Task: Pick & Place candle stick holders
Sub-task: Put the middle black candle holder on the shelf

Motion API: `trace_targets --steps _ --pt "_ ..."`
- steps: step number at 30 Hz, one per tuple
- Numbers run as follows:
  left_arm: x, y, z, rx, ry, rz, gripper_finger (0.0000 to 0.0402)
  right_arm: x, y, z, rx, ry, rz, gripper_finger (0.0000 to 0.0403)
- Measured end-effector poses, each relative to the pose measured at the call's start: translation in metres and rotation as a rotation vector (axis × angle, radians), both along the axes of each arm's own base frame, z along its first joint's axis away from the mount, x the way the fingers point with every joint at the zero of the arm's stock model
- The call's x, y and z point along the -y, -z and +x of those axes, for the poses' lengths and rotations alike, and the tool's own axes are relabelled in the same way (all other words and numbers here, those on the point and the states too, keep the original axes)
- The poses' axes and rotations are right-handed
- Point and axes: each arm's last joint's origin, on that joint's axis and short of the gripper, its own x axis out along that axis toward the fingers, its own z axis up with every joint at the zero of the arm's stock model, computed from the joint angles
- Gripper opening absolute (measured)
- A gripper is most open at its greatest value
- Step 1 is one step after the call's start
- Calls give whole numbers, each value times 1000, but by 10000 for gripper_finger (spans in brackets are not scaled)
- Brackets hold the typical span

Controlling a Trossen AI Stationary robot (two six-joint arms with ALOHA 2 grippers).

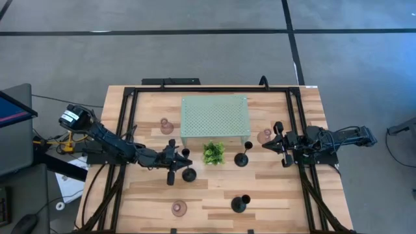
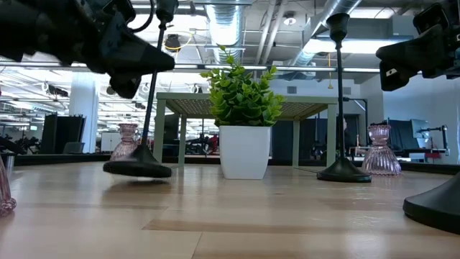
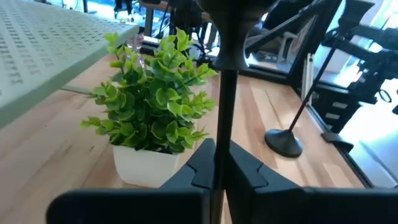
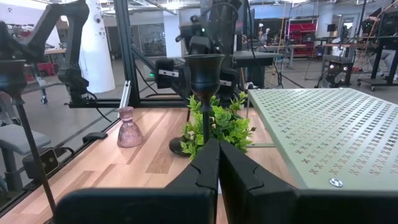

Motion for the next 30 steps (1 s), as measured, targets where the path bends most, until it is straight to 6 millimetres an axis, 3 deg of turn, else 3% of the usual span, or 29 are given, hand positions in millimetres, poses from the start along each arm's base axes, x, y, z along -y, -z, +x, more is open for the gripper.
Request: trace_targets --steps 4,7,14,21,30 --pt "3 -25 7 -95 -3 27 13 0 0 0 -3 0 -5 0" --pt "4 -57 10 -136 -6 51 14 0 0 0 -3 0 -5 0" --pt "-12 -134 7 -38 -64 208 14 0 0 0 -3 0 -6 0" --pt "-61 -176 10 60 -160 283 14 0 0 0 -4 0 -6 0" --pt "-141 -194 32 64 -233 267 14 0 0 0 -5 0 -6 0"
